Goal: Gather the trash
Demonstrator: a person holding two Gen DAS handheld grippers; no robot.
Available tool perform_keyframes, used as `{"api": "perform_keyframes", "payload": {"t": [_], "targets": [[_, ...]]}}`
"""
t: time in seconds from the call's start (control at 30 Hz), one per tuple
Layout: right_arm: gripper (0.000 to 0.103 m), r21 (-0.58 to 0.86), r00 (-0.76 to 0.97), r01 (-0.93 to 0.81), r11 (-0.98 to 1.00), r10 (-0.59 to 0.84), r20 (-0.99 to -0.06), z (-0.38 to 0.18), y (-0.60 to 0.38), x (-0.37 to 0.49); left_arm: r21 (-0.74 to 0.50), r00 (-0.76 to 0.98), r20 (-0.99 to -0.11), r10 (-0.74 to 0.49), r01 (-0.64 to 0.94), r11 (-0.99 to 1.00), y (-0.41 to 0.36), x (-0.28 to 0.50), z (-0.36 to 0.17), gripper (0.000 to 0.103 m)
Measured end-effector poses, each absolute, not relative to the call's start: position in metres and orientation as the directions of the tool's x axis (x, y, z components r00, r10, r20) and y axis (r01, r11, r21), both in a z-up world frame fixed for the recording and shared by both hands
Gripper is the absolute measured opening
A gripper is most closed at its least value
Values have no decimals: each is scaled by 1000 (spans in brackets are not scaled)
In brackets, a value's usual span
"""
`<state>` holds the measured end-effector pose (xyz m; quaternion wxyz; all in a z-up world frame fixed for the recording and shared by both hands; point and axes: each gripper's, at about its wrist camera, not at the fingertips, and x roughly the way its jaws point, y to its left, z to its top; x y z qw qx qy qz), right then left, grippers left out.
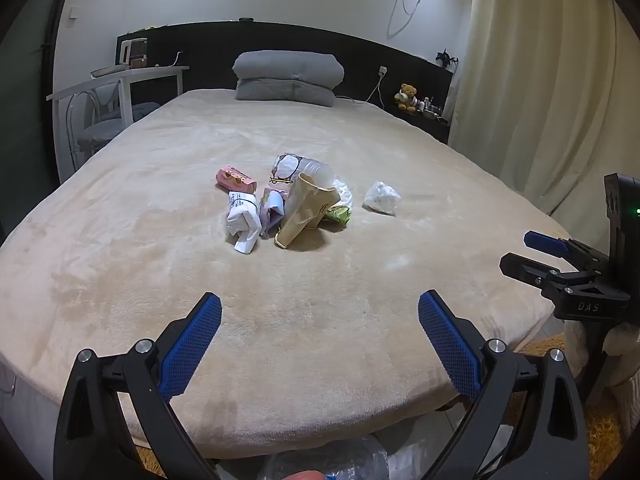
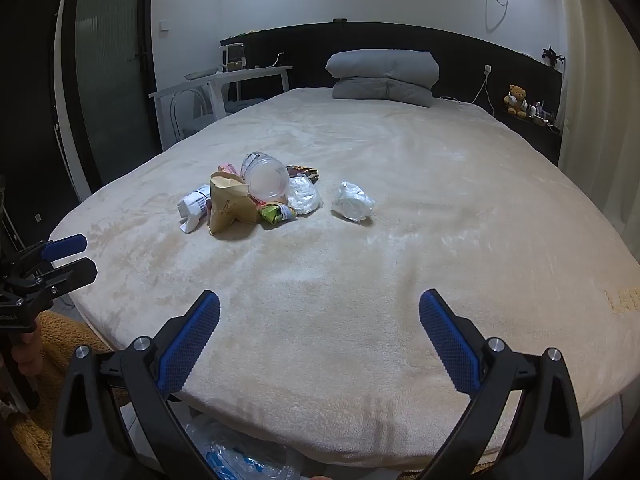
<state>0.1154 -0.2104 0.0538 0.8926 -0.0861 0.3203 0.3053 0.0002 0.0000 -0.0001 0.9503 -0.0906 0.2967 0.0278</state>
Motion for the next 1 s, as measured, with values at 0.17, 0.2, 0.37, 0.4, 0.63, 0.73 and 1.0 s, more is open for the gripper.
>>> {"api": "perform_keyframes", "payload": {"t": [0.17, 0.2, 0.37, 0.4, 0.63, 0.73, 1.0], "targets": [[99, 41, 607, -601, 798, 489, -626, 54, -210, 115, -155, 821, -571, 0, -108, 982, 0, 0, 0, 97], [99, 41, 608, -600, 799, 489, -626, 54, -210, 115, -155, 822, -570, 0, -108, 982, 0, 0, 0, 97], [99, 38, 609, -600, 799, 488, -625, 54, -211, 115, -156, 822, -569, -1, -107, 982, 0, 0, 0, 97], [99, 38, 609, -601, 799, 488, -626, 54, -211, 114, -156, 822, -569, -1, -107, 982, 0, 0, 0, 97], [99, 36, 610, -601, 799, 487, -625, 55, -211, 114, -155, 822, -569, 0, -108, 982, 0, 0, 0, 97], [99, 35, 611, -601, 799, 486, -625, 54, -211, 114, -155, 822, -569, 0, -107, 982, 0, 0, 0, 97], [99, 35, 610, -601, 798, 487, -625, 54, -211, 114, -155, 823, -569, 0, -107, 982, 0, 0, 0, 97]]}}
